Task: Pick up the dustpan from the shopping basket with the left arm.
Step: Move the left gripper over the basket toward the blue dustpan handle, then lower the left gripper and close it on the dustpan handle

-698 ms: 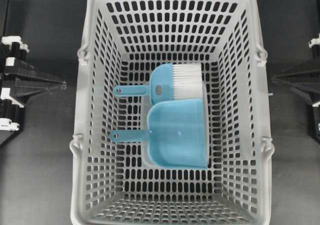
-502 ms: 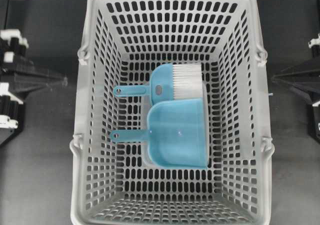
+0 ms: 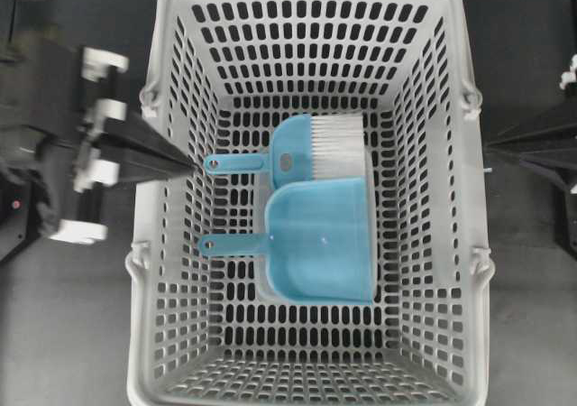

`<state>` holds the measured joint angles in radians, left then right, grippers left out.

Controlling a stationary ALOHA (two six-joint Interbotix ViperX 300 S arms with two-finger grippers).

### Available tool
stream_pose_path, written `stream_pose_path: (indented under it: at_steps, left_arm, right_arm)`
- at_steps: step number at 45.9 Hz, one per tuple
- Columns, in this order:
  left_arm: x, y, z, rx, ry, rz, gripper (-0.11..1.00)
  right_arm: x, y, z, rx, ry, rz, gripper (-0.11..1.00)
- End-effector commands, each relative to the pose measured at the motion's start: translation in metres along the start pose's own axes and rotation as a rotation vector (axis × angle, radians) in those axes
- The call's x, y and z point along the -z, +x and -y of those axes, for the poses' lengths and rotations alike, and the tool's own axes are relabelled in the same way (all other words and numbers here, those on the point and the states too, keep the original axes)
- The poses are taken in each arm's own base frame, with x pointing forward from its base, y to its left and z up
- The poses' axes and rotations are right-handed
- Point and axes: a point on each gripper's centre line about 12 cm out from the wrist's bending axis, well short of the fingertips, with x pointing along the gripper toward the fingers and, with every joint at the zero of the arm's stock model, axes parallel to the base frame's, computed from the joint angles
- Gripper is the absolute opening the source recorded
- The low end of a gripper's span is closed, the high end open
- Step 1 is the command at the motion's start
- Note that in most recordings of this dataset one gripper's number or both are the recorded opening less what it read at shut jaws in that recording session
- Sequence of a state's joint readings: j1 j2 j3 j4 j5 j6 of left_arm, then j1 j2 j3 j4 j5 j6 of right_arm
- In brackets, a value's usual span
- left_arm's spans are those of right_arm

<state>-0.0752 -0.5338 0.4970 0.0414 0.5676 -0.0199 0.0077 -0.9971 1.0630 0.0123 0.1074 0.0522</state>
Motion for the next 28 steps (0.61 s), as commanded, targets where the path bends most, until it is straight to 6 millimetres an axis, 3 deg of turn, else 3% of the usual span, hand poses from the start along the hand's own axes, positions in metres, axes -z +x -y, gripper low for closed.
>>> stream_pose_path:
  at_steps: [1, 5, 7, 10, 16, 19, 21, 28]
  left_arm:
    - [-0.014, 0.009, 0.003, 0.006, 0.008, -0.078, 0.0]
    - [-0.015, 0.021, 0.004, 0.007, 0.002, -0.167, 0.0]
    - [-0.016, 0.027, 0.005, 0.007, 0.003, -0.211, 0.0]
    - [-0.018, 0.036, 0.005, 0.005, 0.001, -0.259, 0.0]
    - [-0.02, 0.053, 0.007, 0.0, -0.018, -0.377, 0.0]
    - [-0.019, 0.063, 0.007, -0.004, -0.023, -0.424, 0.03]
    - [-0.017, 0.071, 0.008, -0.003, -0.023, -0.446, 0.13]
    - [-0.001, 0.097, 0.013, -0.001, -0.022, -0.519, 0.58]
  right_arm:
    - [-0.008, -0.004, -0.002, -0.01, 0.001, -0.01, 0.0]
    - [-0.008, -0.007, -0.003, -0.012, 0.002, -0.022, 0.03]
    - [-0.008, -0.009, -0.003, -0.014, 0.002, -0.026, 0.11]
    - [-0.008, -0.011, -0.003, -0.013, 0.003, -0.038, 0.25]
    - [-0.005, -0.012, -0.003, -0.012, 0.006, -0.064, 0.64]
    - [-0.005, -0.011, -0.003, -0.012, 0.009, -0.064, 0.77]
    - [-0.005, -0.011, -0.003, -0.012, 0.009, -0.064, 0.81]
    - [-0.007, -0.012, -0.003, -0.014, 0.009, -0.035, 0.79]
